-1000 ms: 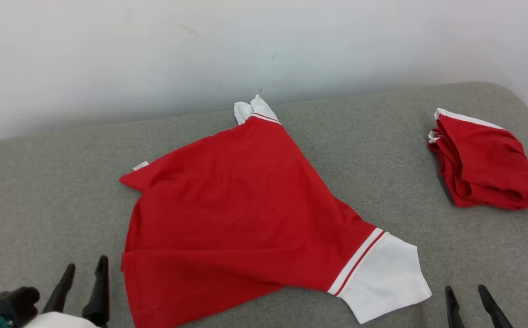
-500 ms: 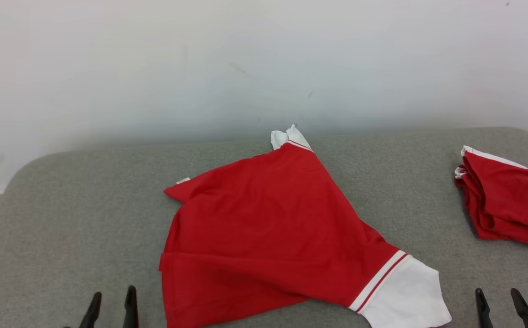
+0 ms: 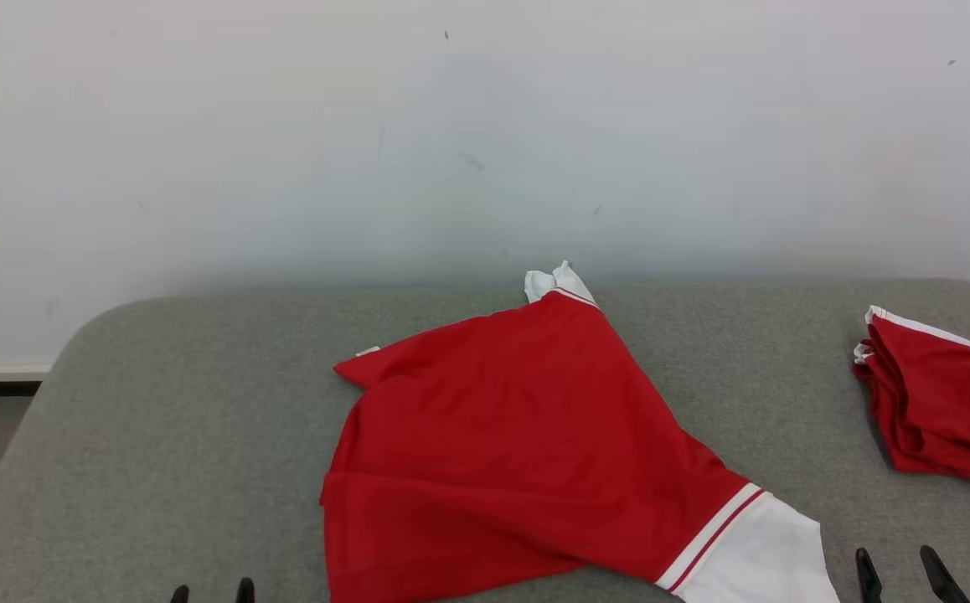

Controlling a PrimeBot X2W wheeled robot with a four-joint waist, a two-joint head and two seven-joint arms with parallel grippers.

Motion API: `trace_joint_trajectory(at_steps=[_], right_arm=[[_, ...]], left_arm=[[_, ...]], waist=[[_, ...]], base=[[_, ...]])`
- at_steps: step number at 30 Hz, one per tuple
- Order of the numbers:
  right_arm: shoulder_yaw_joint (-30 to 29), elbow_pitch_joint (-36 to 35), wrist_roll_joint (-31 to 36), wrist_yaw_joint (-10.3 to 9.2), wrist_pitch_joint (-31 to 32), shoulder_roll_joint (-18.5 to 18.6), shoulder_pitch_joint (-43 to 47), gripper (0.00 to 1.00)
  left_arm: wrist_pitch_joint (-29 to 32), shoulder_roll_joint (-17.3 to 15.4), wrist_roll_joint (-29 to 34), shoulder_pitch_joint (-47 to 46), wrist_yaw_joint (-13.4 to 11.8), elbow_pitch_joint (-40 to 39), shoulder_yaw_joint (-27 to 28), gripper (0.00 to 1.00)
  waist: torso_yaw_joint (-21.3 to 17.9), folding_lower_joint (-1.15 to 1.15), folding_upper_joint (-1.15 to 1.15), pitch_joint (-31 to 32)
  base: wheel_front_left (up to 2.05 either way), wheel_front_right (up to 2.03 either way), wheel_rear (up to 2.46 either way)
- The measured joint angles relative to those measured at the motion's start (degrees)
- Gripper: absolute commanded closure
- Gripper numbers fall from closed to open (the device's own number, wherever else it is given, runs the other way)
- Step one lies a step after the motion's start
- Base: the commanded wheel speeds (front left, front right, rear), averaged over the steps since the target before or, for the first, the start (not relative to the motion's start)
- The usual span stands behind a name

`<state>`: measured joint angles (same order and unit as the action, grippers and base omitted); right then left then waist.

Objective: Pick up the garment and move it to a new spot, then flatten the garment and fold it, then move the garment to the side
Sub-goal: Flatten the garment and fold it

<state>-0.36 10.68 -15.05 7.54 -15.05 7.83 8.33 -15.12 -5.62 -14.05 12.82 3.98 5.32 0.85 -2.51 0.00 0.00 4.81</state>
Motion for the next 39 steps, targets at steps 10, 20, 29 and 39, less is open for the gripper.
trace_joint_trajectory(at_steps=[10, 20, 29, 39], right_arm=[[0.9, 0.4, 0.0, 0.0, 0.0, 0.1, 0.0, 0.0], [1.3, 0.2, 0.0, 0.0, 0.0, 0.8, -0.1, 0.0], [2.0, -2.4, -1.7, 0.0, 0.0, 1.7, -0.9, 0.0], [7.0, 0.5, -6.2, 0.0, 7.6, 11.4, -2.0, 0.0]], left_arm=[[0.0, 2.3, 2.6, 0.4, 2.6, 0.7, 2.8, 0.0], [0.0, 2.7, 3.3, 0.4, 3.1, 1.1, 3.7, 0.0], [0.0, 2.8, 3.0, 0.1, 3.3, -0.2, 3.5, 0.0], [5.8, 1.4, 1.8, -1.9, 3.4, 1.7, -1.5, 0.0]], waist=[[-0.8, 0.0, 0.0, 0.5], [-1.4, 0.0, 0.0, 0.4], [-1.4, 0.0, 0.0, 0.5], [-2.4, 0.0, 0.0, -0.7]], base=[[0.0, 0.0, 0.0], [0.0, 0.0, 0.0], [0.0, 0.0, 0.0], [0.0, 0.0, 0.0]])
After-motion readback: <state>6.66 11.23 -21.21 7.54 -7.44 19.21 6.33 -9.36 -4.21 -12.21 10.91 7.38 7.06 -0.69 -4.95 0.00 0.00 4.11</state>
